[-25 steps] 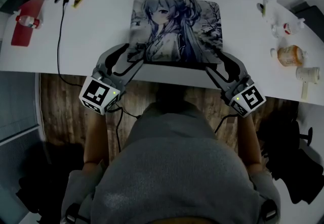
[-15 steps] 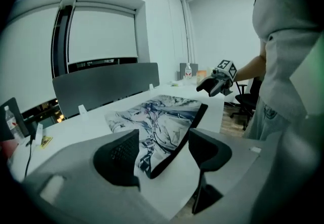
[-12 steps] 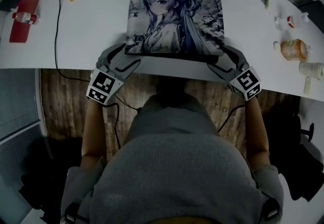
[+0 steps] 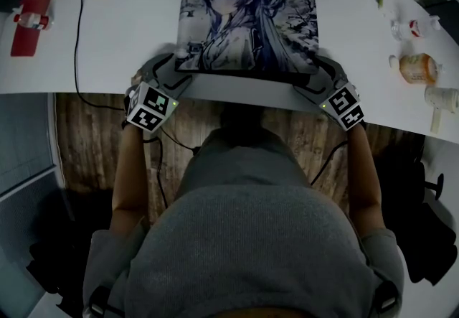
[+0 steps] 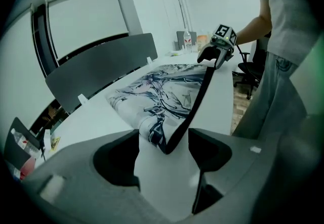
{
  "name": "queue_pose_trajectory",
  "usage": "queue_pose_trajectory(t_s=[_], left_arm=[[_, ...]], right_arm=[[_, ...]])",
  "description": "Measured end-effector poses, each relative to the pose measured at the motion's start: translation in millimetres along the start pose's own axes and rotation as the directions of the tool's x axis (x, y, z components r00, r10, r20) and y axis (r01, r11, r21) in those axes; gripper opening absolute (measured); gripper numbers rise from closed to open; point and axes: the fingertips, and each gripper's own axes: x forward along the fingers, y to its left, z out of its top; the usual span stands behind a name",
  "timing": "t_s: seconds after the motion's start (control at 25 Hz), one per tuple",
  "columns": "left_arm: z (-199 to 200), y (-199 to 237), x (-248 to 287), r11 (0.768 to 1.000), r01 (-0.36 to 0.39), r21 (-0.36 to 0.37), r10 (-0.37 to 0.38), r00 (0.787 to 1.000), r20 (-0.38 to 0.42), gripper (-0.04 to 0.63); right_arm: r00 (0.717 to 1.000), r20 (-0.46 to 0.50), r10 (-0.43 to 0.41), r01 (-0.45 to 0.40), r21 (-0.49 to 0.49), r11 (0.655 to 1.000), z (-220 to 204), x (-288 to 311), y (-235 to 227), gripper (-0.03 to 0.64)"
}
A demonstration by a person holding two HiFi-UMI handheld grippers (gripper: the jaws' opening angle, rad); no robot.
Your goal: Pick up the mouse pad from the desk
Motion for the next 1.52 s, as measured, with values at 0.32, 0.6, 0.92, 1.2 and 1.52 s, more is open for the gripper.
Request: queue_pose_trajectory(t_s=[0.32, 0.6, 0.92, 1.2, 1.52], left_arm=[[-8, 10, 11, 1.000, -0.007, 0.007, 0.007, 0.999, -0.046, 0.307], [-6, 14, 6, 0.995, -0.026, -0.099, 0.025, 1.000, -0.011, 0.299], [-6, 17, 9, 0.975, -0.076, -0.209, 0.081, 0.997, 0.014, 0.210], [-6, 27, 9, 0.948, -0.153, -0.279, 0.163, 0.987, 0.013, 0.110], [2, 33, 10, 0.845, -0.099, -0.525, 0.169, 0.982, 0.086, 0.025]], right_arm=[[0.999, -0.029, 0.022, -0.021, 0.029, 0.999, -5, 10, -5, 0.391], [0.999, -0.025, 0.030, -0.028, 0.074, 0.997, -12, 11, -11, 0.400], [1.000, -0.016, -0.016, 0.017, 0.075, 0.997, -10, 11, -20, 0.311], [1.000, -0.003, -0.015, 0.015, -0.018, 1.000, 5, 15, -2, 0.132], [0.990, -0.001, -0.144, 0.144, -0.050, 0.988, 8, 19, -9, 0.037]])
